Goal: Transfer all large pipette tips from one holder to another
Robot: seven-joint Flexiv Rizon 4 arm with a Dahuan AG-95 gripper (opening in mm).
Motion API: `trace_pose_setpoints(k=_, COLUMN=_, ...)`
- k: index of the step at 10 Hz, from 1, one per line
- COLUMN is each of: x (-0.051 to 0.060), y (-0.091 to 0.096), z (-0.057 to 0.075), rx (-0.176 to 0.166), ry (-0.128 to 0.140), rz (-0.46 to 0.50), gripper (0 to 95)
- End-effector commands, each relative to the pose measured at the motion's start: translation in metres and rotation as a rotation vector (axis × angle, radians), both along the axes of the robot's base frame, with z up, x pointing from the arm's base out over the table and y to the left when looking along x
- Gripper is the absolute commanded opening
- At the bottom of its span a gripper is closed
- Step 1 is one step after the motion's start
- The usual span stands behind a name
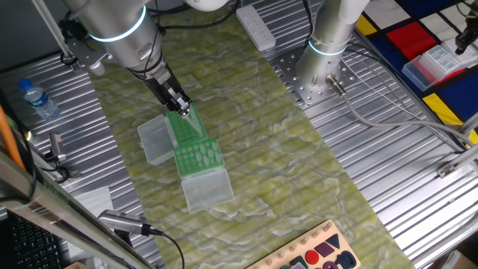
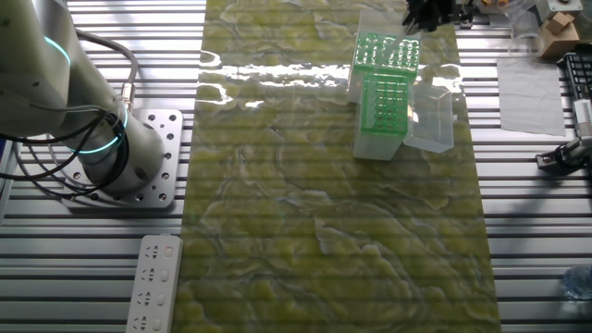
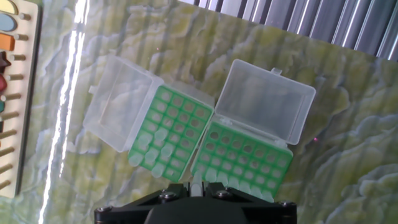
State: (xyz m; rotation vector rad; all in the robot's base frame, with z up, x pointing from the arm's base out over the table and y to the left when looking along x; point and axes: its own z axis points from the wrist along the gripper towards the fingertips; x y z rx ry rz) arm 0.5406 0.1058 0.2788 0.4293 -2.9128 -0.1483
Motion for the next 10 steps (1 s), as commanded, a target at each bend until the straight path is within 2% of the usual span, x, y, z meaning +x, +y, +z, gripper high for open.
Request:
trace_pose_setpoints(k=1, x=0.000, y=0.000, z=0.000, rx=0.000, ry=0.001, rz=0.001, gripper=0.0)
trace_pose_setpoints(k=7, x=0.002, y=-0.003, z=-0.006, rx=-0.001, ry=-0.002, rz=0.003, gripper=0.0)
trace_pose_setpoints(k=10, x=-0.003, y=-0.001, z=-0.012, rx=0.001, ry=-0.009, rz=0.001, gripper=0.0)
